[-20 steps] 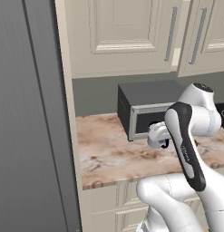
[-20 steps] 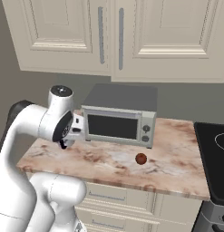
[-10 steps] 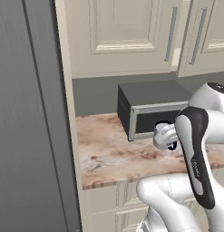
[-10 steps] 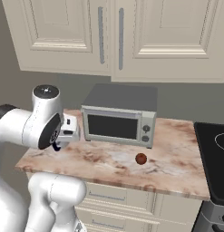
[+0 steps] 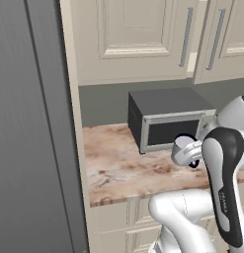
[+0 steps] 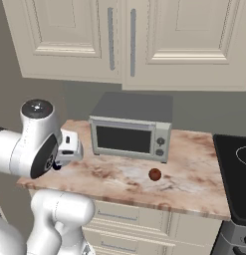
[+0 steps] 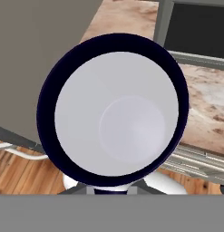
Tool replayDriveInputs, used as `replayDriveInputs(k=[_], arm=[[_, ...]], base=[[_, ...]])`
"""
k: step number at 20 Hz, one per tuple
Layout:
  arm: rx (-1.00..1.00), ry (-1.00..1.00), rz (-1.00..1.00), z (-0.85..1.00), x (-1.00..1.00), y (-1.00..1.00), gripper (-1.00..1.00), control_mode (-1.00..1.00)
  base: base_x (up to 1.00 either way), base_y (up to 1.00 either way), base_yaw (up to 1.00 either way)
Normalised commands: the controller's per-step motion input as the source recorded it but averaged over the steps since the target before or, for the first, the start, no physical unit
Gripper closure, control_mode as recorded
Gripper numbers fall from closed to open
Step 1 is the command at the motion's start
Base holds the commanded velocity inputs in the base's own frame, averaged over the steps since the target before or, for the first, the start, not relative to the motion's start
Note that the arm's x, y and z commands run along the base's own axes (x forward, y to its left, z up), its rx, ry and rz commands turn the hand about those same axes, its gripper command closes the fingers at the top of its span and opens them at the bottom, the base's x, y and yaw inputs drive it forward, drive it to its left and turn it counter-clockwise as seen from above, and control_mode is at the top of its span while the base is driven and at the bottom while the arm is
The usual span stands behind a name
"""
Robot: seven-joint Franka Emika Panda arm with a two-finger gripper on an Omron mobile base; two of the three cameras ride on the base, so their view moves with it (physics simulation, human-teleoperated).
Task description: Pick the mug from the counter and place it inside the microwave. Then close the microwave.
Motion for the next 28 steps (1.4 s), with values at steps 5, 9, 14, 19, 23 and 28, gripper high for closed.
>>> replayDriveInputs(k=[5,9,14,19,23,28], arm=[[0.0,0.0,0.0,0.0,0.0,0.0,1.0,-1.0],[0.0,0.0,0.0,0.0,0.0,0.0,1.0,-1.0],[0.0,0.0,0.0,0.0,0.0,0.0,1.0,-1.0],[0.0,0.0,0.0,0.0,0.0,0.0,1.0,-1.0],[0.0,0.0,0.0,0.0,0.0,0.0,1.0,-1.0],[0.0,0.0,0.0,0.0,-0.02,0.0,1.0,1.0]], base=[[0.0,0.0,0.0],[0.0,0.0,0.0],[0.0,0.0,0.0],[0.0,0.0,0.0],[0.0,0.0,0.0],[-0.05,0.0,0.0]])
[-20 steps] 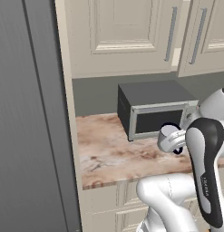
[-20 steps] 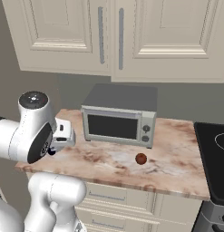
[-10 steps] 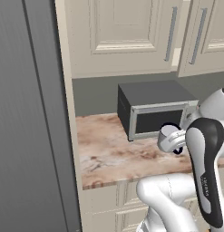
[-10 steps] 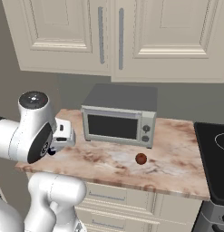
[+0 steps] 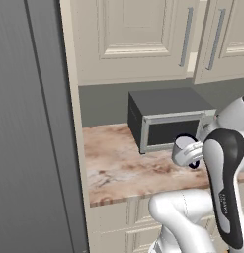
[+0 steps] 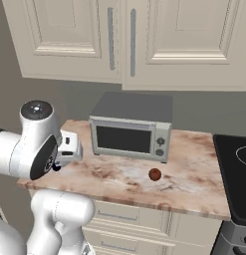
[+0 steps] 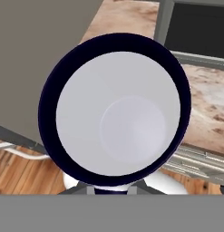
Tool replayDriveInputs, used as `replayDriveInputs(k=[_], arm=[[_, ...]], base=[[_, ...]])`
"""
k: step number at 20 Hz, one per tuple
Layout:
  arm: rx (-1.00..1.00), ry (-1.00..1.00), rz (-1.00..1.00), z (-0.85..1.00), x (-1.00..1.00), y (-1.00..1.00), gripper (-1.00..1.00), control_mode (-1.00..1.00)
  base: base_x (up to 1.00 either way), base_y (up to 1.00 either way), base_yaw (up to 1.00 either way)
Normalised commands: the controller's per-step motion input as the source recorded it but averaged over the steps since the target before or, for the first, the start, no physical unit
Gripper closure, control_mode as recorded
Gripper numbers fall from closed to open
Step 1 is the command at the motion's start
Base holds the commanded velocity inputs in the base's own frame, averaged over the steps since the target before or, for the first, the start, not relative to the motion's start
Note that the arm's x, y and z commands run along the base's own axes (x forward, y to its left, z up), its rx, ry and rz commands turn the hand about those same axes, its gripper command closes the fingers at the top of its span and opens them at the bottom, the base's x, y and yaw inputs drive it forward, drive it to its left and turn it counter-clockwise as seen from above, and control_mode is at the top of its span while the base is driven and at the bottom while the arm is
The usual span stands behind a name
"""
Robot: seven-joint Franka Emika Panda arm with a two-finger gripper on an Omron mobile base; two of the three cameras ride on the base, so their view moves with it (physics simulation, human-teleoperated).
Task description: Pick the mug from the counter and place it inside the microwave. Then close the microwave.
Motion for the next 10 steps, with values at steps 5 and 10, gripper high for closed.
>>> replayDriveInputs(k=[5,10], arm=[[0.0,0.0,0.0,0.0,0.0,0.0,1.0,1.0],[0.0,0.0,0.0,0.0,0.0,0.0,1.0,1.0]], base=[[-0.93,0.0,-0.26],[-0.88,0.0,-0.55]])
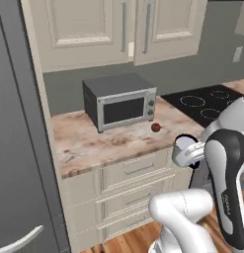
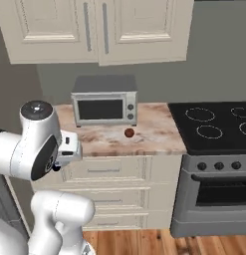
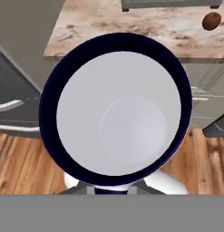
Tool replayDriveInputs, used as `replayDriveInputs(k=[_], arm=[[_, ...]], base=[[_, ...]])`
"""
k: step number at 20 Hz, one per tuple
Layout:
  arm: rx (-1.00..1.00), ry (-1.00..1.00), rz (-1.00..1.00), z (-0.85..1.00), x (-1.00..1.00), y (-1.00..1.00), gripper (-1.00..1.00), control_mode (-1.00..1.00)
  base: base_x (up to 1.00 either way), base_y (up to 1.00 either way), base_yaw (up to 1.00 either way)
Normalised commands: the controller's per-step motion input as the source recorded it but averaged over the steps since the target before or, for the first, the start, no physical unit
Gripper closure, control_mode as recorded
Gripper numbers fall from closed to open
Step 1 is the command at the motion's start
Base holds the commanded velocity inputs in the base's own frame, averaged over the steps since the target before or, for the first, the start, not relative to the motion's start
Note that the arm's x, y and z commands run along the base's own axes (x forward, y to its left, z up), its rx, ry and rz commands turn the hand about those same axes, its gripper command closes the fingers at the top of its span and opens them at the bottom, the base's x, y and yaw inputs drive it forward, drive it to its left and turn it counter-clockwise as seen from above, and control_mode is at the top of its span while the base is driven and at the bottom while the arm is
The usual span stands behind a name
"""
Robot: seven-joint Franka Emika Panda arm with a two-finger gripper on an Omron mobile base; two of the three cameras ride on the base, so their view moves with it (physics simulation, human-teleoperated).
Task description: Pick the mug from the counter and place it inside the microwave. Then close the microwave.
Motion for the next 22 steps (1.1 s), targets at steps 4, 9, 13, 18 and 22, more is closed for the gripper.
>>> replayDriveInputs(k=[4,9,13,18,22], arm=[[0.0,0.0,0.0,0.0,0.0,0.0,1.0,1.0],[0.0,0.0,0.0,0.0,0.0,0.0,1.0,1.0],[0.0,0.0,0.0,0.0,0.0,0.0,1.0,1.0],[0.0,0.0,0.0,0.0,0.0,0.0,1.0,1.0],[0.0,0.0,0.0,0.0,0.0,0.0,1.0,1.0]], base=[[-0.38,-0.25,-0.72],[-0.18,-0.25,-0.75],[-0.08,-0.33,-0.6],[-0.63,0.0,-0.06],[-0.92,0.0,0.08]])
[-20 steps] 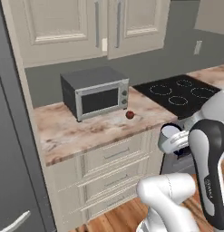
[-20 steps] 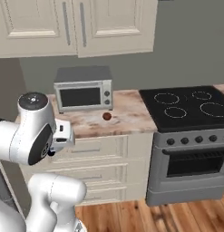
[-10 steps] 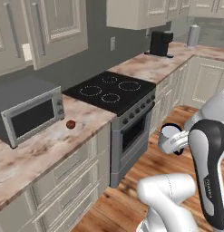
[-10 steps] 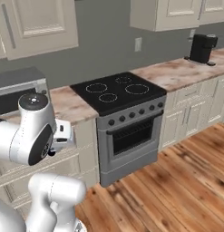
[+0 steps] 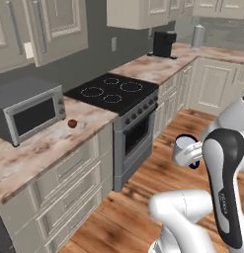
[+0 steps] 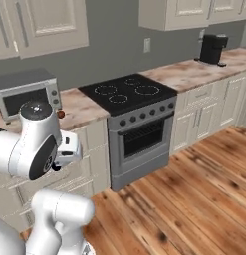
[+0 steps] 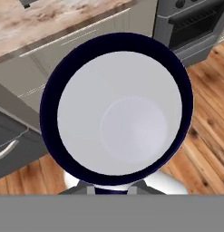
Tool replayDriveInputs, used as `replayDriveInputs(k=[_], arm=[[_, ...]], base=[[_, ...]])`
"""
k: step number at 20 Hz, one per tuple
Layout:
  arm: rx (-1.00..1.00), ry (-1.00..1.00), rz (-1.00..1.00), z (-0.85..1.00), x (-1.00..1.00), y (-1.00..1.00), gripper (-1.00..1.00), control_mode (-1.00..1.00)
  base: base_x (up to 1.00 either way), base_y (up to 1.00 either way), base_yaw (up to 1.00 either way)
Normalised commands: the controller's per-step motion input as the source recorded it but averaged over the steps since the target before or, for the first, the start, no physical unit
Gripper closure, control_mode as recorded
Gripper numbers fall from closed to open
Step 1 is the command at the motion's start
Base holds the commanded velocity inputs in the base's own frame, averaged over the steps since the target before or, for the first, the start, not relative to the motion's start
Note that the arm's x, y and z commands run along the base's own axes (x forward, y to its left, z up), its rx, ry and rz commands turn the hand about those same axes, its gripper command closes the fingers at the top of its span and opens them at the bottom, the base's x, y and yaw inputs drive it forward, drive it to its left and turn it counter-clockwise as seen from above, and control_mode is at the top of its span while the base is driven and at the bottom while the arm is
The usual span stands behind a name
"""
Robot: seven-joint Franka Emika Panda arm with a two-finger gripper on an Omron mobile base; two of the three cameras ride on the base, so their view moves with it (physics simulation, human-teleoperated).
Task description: Pick the mug from the counter and place it inside the microwave. Then close the microwave.
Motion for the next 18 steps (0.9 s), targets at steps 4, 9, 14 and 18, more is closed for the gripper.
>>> replayDriveInputs(k=[4,9,14,18], arm=[[0.0,0.0,0.0,0.0,0.0,0.0,1.0,1.0],[0.0,0.0,0.0,0.0,0.0,0.0,1.0,1.0],[0.0,0.0,0.0,0.0,0.0,0.0,1.0,1.0],[0.0,0.0,0.0,0.0,0.0,0.0,1.0,1.0]], base=[[-1.0,0.07,0.19],[-1.0,0.08,0.19],[-1.0,0.04,0.21],[-1.0,0.1,0.26]])
